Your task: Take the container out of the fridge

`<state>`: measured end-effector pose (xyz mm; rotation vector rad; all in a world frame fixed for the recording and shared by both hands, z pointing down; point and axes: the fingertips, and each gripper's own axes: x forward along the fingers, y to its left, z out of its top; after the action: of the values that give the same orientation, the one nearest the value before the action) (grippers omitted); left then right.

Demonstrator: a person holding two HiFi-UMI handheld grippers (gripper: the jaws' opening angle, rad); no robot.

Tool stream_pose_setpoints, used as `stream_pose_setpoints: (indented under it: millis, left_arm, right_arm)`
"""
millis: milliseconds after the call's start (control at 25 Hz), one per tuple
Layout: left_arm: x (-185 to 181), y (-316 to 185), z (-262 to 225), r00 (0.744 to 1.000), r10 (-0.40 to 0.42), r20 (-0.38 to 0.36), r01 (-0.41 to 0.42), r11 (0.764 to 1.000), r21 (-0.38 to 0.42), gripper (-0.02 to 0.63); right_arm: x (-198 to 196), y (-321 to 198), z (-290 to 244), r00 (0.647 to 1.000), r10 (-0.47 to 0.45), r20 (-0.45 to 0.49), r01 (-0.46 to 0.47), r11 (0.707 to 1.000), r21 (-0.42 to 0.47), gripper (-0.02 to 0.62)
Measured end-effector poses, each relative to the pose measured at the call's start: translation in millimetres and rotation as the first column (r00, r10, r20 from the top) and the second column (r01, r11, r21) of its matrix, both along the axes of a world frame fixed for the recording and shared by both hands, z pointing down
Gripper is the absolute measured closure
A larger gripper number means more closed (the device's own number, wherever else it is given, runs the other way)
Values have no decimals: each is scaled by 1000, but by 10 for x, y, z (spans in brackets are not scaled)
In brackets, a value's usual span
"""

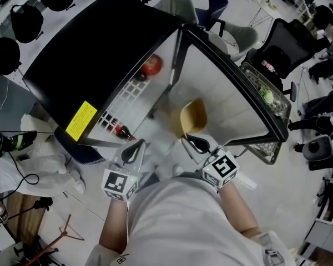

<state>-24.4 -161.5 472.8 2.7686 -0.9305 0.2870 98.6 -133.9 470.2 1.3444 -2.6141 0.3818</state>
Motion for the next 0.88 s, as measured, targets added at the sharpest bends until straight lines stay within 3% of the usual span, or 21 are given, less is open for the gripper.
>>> stream_pose_setpoints:
  millis: [880]
  left_arm:
    - [-35, 19, 36, 1000, -24, 11, 24, 1000, -6, 597]
  right_arm:
    - [-12, -4, 103, 1000, -10, -8, 10, 1000, -16, 571]
